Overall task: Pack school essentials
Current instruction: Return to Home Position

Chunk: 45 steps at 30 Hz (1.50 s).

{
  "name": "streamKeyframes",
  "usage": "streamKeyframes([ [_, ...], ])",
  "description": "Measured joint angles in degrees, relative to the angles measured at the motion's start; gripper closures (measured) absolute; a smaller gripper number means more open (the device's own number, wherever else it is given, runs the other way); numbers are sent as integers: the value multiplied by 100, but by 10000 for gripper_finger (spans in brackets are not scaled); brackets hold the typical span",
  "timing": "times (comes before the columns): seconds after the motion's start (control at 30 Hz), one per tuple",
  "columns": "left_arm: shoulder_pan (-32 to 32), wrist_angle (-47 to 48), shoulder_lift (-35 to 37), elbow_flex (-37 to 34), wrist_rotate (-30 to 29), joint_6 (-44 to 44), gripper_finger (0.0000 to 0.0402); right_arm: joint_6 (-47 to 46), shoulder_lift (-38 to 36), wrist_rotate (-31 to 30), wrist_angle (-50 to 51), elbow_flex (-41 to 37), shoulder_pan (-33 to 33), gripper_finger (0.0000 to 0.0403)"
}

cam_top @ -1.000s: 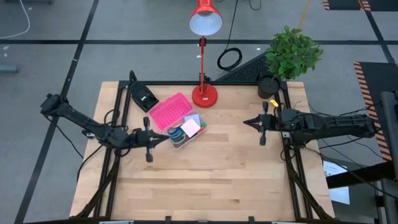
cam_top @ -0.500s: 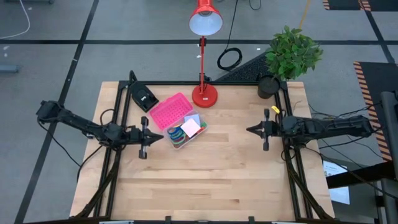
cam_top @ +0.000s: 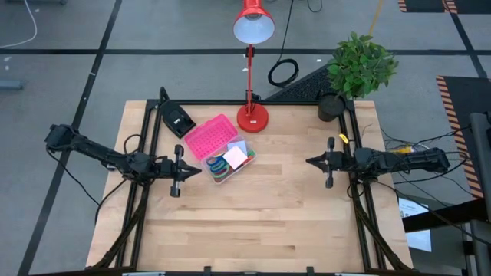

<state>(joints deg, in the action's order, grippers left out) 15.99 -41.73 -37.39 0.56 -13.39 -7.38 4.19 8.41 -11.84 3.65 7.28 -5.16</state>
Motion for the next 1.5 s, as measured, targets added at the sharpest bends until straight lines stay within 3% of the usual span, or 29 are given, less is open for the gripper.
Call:
streamKeyframes([
  [0.27,0,-3,-2,0,-87,2,398,239,-355,-295,-975,-610,-238,403],
  [0.67,0,2,56,0,-168,-223,398,756,-381,-330,-992,-623,-473,403],
  [0.9,0,8,433,1,-173,-486,394,1348,-790,-299,-1002,-633,-454,403],
  [1.27,-242,310,564,2,-170,-588,394,1157,-829,-319,-779,-640,-431,403],
  [1.5,-504,350,564,2,211,-284,390,1285,-829,-291,-1001,-642,-429,403],
])
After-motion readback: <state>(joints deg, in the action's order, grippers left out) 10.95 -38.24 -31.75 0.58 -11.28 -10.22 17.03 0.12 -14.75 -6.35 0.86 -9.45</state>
